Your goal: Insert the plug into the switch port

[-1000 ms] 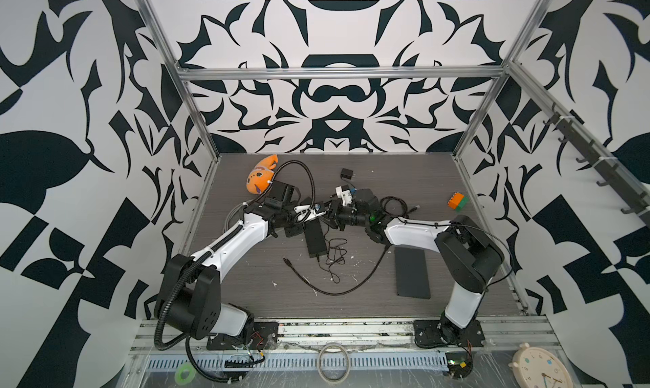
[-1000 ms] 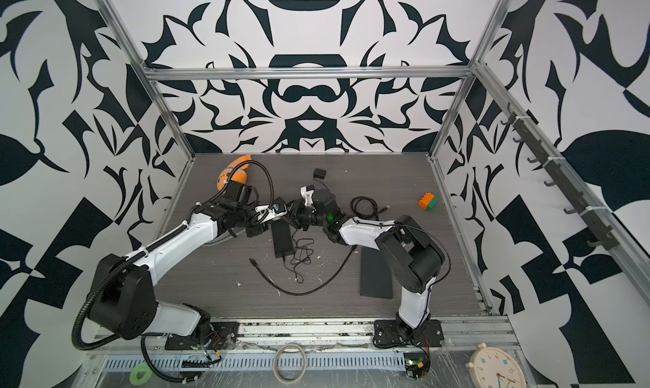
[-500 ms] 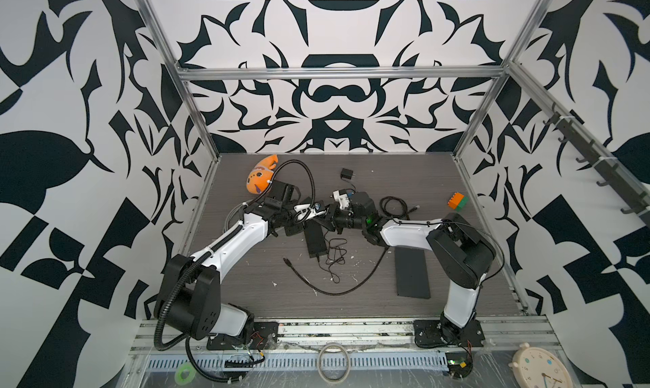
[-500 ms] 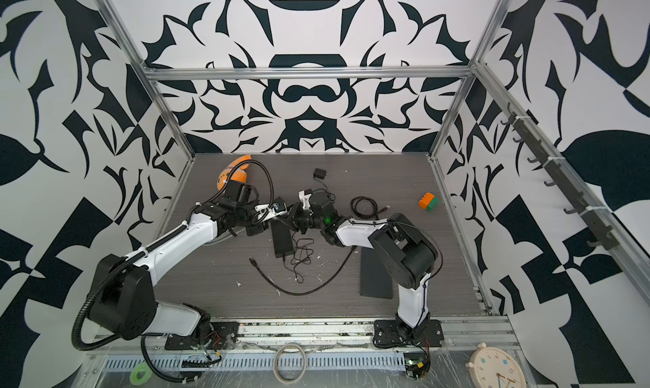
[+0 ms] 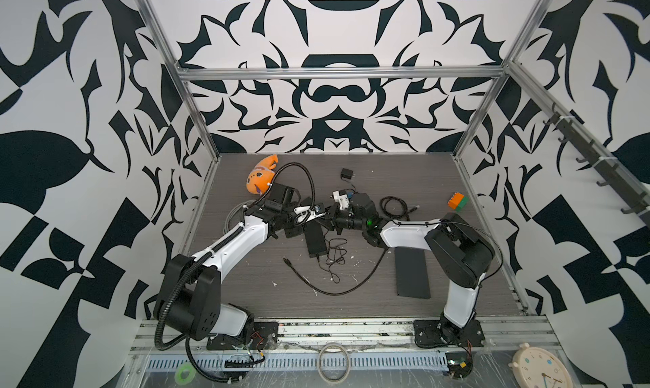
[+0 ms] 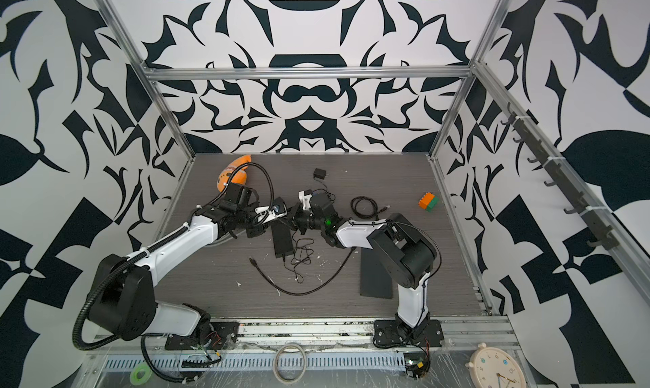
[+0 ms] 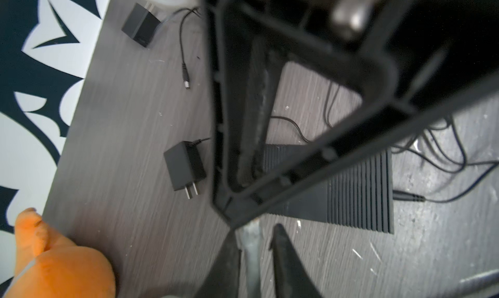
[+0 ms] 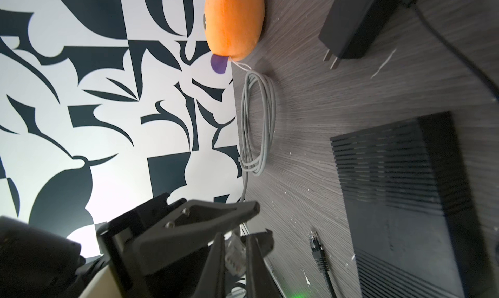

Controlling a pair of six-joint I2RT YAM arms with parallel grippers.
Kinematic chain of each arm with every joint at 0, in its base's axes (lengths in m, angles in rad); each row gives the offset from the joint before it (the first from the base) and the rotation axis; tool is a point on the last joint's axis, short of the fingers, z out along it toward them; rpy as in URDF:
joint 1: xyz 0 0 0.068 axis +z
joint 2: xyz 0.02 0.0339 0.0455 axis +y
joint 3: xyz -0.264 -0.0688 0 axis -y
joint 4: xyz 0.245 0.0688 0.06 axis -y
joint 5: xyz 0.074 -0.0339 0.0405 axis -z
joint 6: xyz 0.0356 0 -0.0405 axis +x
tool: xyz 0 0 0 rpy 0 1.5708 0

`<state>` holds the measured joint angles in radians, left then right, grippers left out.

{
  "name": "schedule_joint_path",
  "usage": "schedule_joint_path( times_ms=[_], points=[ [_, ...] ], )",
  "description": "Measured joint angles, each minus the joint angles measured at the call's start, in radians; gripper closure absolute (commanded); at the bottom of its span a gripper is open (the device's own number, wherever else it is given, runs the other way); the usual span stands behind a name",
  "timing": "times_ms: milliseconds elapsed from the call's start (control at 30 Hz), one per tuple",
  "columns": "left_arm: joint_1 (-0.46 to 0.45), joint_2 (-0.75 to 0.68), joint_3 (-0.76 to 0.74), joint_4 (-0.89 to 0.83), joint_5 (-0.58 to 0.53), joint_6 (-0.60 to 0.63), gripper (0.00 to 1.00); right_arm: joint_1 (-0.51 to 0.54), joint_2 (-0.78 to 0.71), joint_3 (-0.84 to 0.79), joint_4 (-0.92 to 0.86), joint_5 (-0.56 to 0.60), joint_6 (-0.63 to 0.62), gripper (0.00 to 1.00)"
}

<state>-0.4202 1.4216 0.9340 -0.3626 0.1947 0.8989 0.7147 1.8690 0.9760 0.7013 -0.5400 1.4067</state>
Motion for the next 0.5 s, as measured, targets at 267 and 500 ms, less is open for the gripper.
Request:
schedule_joint_path(
  times_ms=[267, 500],
  points=[
    [0.088, -0.023, -0.036, 0.036, 0.173, -0.061, 0.68, -0.027, 0.0, -0.002, -0.001, -0.048, -0.104, 0.97],
    [0.126, -0.031, -0.037, 0.066, 0.289, -0.109, 0.69, -0.051, 0.0, -0.015, 0.023, -0.104, -0.206, 0.98]
  ],
)
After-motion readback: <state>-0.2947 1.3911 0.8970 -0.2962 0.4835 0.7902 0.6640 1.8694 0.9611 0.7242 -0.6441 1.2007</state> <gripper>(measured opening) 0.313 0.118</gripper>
